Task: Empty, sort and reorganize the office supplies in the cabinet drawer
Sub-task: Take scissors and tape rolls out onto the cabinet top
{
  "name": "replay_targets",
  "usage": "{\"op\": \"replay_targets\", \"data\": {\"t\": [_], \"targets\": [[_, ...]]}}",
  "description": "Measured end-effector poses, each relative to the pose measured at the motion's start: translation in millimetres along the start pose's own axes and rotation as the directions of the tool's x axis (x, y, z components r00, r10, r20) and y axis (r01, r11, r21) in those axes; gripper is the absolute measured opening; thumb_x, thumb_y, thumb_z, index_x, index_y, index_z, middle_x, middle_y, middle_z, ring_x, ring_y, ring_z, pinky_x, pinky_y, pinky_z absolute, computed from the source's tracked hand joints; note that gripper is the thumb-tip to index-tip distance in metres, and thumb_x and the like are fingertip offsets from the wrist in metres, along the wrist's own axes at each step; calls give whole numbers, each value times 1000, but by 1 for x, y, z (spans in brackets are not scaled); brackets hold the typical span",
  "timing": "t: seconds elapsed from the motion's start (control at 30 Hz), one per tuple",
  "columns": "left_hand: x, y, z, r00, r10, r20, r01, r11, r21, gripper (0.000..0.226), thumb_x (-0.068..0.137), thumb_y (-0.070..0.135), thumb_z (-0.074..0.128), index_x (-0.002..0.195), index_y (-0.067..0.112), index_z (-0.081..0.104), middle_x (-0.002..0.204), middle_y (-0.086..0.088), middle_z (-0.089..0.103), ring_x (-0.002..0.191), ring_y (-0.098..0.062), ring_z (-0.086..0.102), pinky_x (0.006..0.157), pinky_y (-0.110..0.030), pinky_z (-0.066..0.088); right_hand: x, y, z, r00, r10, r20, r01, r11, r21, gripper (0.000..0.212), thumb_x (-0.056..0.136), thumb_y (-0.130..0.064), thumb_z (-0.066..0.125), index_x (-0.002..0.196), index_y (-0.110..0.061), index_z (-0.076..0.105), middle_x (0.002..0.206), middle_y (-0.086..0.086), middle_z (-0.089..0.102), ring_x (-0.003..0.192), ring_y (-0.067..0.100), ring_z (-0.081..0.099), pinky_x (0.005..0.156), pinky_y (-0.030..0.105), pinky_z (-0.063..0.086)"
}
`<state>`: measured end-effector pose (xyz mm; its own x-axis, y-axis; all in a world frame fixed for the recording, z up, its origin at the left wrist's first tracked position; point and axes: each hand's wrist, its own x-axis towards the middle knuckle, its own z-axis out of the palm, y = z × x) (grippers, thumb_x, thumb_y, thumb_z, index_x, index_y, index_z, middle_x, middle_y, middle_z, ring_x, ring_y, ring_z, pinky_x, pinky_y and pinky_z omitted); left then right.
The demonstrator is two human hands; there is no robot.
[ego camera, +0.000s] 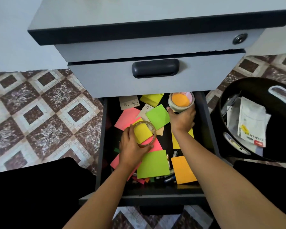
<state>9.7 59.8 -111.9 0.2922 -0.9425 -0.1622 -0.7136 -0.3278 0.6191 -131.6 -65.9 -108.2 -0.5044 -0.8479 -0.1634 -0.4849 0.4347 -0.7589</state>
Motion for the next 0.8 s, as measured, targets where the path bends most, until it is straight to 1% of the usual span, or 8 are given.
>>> {"op": "replay_targets", "data": {"t": [0.17,0.27,0.37,0.47,0.53,0.7,0.8], "targets": [[1,-2,1,1000,-3,-1,3,1000,18,110,69,53,74,150,13,10,149,-6,22,139,-22,17,113,-38,19,6,0,6,999,34,-23,-35,999,-42,102,66,-49,79,144,-9,26,143,11,39,133,28,36,101,46,31],[1,-2,1,1000,-4,10,3,1000,26,111,69,53,75,150,14,8,150,-5,20,139,-22,16,113,-38,19,5,-5,9,997,63,-53,-65,997,-37,104,65,-52,78,144,-10,26,142,11,39,132,29,36,100,44,30],[1,-2,-1,1000,1,5,-1,1000,16,108,69,50,76,149,15,13,148,-5,22,138,-22,18,112,-38,21,7,-10,11,991,105,-77,-106,994,1,105,64,-52,79,144,-12,25,141,11,39,133,28,35,100,44,28],[1,-3,-3,1000,-5,23,5,1000,-13,105,69,47,77,148,16,16,147,-3,23,137,-21,20,113,-37,22,9,-13,11,992,107,-67,-109,994,-31,105,65,-53,78,146,-16,23,141,11,37,132,28,33,100,46,28],[0,-3,-5,1000,-3,21,4,999,-49,102,67,45,79,147,15,21,144,-4,27,135,-20,23,111,-34,24,10,-14,9,993,109,-53,-111,993,-39,103,65,-52,78,145,-16,24,140,11,37,132,29,33,100,46,29],[-2,2,-9,1000,12,-1,-12,990,-143,96,65,38,82,142,13,30,136,-4,32,131,-19,31,103,-21,25,7,-14,2,996,88,-18,-87,995,51,96,62,-46,82,137,-11,33,136,11,40,128,30,39,99,48,32],[-6,8,-15,999,31,-12,-33,985,-168,96,65,38,83,141,13,31,134,-2,31,129,-17,33,101,-20,27,-1,-10,-6,1000,-15,7,14,988,153,90,61,-36,85,132,-8,37,132,9,40,125,29,43,97,48,34]]}}
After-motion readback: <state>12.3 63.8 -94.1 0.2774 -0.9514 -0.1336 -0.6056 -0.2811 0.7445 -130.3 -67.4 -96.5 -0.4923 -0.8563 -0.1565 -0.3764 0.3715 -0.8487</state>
